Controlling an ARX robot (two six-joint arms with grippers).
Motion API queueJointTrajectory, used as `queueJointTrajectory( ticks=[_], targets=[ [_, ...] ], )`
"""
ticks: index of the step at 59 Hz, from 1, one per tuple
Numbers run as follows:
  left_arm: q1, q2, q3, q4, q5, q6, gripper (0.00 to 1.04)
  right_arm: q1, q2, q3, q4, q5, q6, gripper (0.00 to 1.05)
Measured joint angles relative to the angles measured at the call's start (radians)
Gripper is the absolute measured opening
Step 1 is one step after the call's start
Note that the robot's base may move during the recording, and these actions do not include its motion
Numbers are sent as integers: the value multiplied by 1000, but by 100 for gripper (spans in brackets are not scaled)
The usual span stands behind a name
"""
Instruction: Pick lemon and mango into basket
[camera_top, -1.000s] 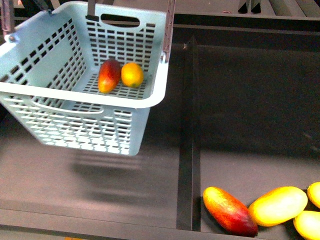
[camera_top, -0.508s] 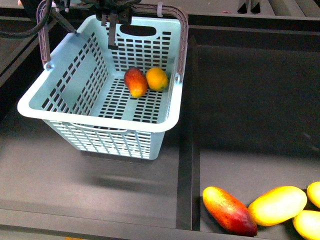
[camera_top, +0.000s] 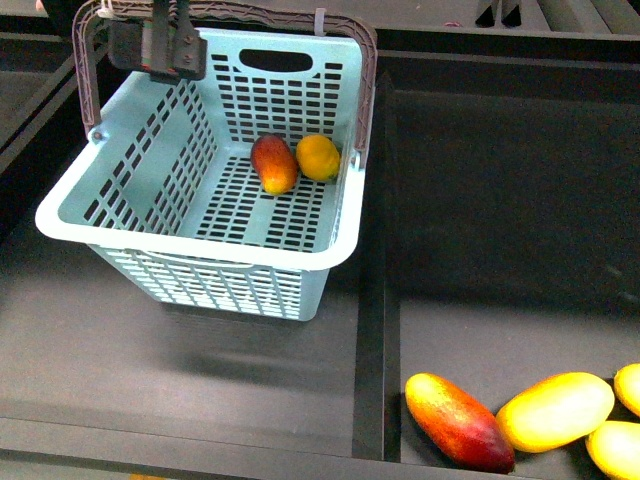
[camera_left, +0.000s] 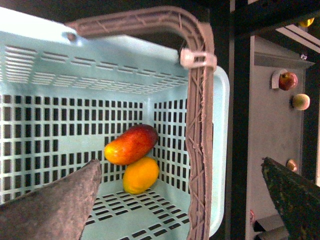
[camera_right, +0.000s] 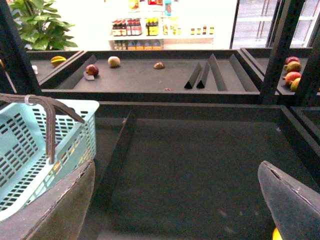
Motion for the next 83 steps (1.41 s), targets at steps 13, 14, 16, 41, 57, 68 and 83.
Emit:
queueJointTrajectory(
  ticks=[13,14,16,41,57,68,83],
  targets=[
    [-85,-91,51,-287,-21,19,98,0,0,0,0,0,0,96],
    [-94,-92,61,-300,-23,21,98,0,0,0,0,0,0,96],
    [-99,-116,23,-215,-6,117,95,0,0,0,0,0,0,96],
    [139,-745,-1189,1424,333,1813,8,0,0,0,0,0,0,96],
    [254,-964,-1422,1433,439,1857,4,0,0,0,0,0,0,96],
    [302,-1101,-1513,1383,493,1861,4,0,0,0,0,0,0,96],
    [400,-1284,-1591,1275,602,1864,4,0,0,0,0,0,0,96]
  ],
)
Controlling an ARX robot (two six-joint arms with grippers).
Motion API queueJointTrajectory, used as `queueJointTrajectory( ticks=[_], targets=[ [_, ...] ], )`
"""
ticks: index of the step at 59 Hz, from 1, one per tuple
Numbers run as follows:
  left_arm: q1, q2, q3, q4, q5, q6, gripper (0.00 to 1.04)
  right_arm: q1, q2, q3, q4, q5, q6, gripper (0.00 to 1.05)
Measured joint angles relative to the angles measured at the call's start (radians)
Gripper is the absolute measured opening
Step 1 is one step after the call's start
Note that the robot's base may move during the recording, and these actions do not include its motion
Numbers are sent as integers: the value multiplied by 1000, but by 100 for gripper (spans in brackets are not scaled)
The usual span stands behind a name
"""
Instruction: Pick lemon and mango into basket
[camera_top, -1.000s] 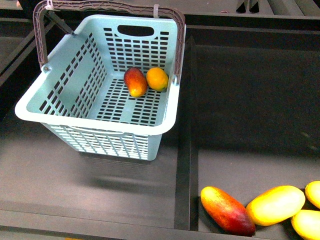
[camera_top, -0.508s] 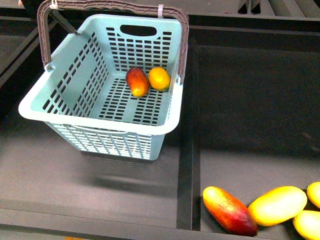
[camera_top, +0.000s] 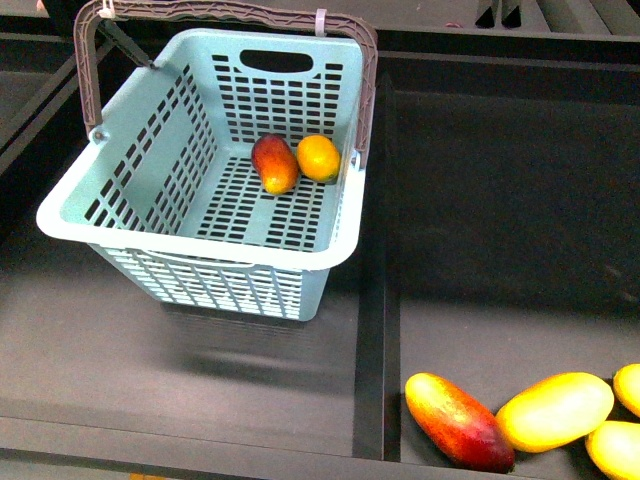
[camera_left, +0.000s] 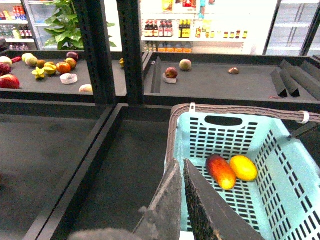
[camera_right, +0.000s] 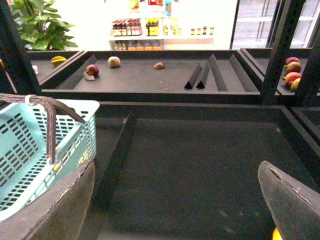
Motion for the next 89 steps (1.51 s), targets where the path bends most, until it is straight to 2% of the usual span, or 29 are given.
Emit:
queueJointTrajectory(
  ticks=[5,35,73,79,89],
  targets=[
    [22,-16,-38,32,1,0,4,0,0,0,0,0,0,96],
    [23,-383,-58,-303,7,0,4,0,0,0,0,0,0,96],
    [23,-640,-58,-556,7,0,4,0,0,0,0,0,0,96],
    [23,-778,-58,-716,7,1,4,0,0,0,0,0,0,96],
    [23,-806,-58,-726,7,1,4,0,0,0,0,0,0,96]
  ],
)
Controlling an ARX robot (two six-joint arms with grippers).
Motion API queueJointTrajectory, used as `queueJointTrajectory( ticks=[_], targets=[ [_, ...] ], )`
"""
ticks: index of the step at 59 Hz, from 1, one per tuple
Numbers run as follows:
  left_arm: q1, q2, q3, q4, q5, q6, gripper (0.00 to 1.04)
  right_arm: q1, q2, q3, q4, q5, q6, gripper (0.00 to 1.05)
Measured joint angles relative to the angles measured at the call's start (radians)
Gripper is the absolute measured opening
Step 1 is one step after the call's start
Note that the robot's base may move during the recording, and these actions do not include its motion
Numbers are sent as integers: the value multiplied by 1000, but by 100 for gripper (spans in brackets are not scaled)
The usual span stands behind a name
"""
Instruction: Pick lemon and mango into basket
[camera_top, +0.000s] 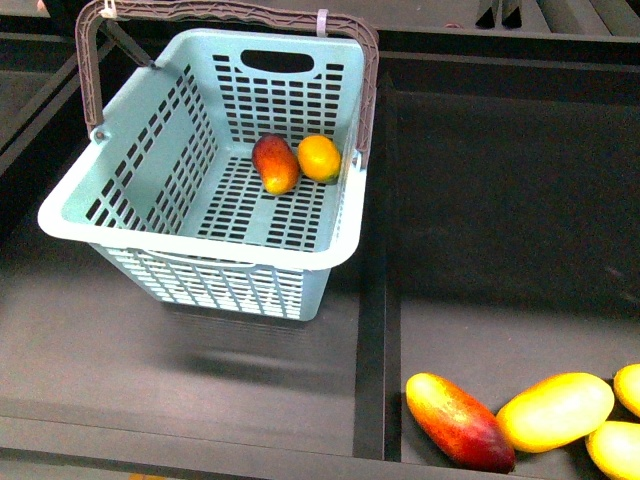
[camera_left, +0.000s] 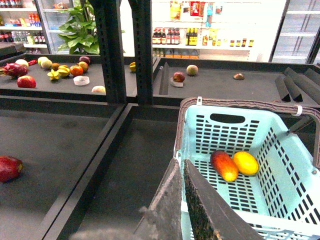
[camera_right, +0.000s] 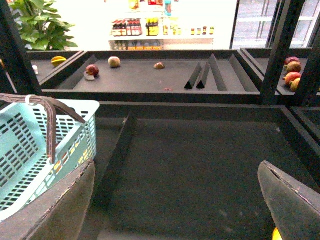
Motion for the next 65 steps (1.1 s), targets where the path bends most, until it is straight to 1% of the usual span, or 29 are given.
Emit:
queueJointTrajectory(
  ticks=[31,59,61,65],
  targets=[
    [0,0,0,-1,0,-1,4,0,0,0,0,0,0,96],
    [0,0,0,-1,0,0,97,0,0,0,0,0,0,96],
    [0,0,0,-1,0,2,100,0,0,0,0,0,0,96],
    [0,0,0,-1,0,2,98,0,0,0,0,0,0,96]
  ],
)
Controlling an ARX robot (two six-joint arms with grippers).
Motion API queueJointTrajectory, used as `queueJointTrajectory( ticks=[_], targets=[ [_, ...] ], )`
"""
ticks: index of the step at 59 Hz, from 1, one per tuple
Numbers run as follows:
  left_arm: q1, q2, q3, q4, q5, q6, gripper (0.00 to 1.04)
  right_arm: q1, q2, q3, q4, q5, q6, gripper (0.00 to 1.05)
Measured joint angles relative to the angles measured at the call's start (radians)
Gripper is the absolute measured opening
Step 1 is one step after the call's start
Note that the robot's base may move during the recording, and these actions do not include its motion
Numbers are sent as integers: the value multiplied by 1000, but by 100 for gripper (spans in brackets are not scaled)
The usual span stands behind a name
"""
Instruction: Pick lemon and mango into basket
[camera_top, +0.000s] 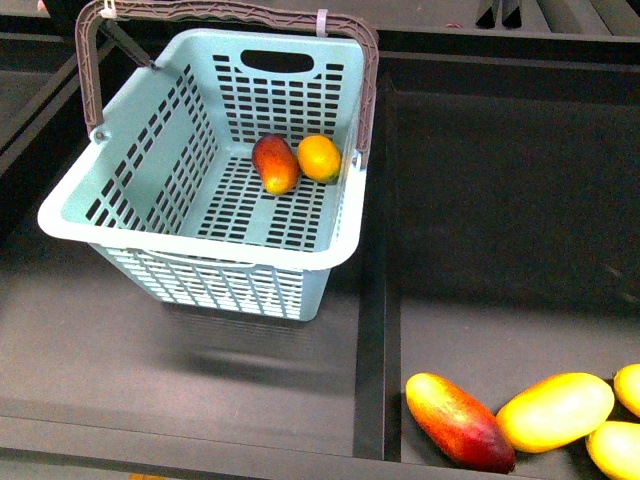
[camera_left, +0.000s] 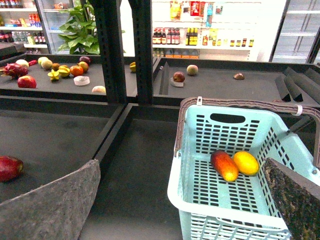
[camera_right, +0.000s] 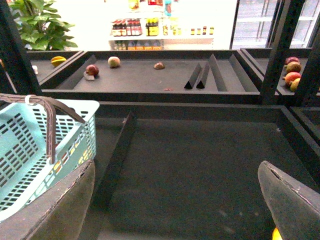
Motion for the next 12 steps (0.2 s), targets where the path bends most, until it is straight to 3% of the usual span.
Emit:
queueJointTrajectory(
  ticks=[12],
  targets=[
    [0,0,0,0,0,0,98,0,0,0,0,0,0,96]
  ],
)
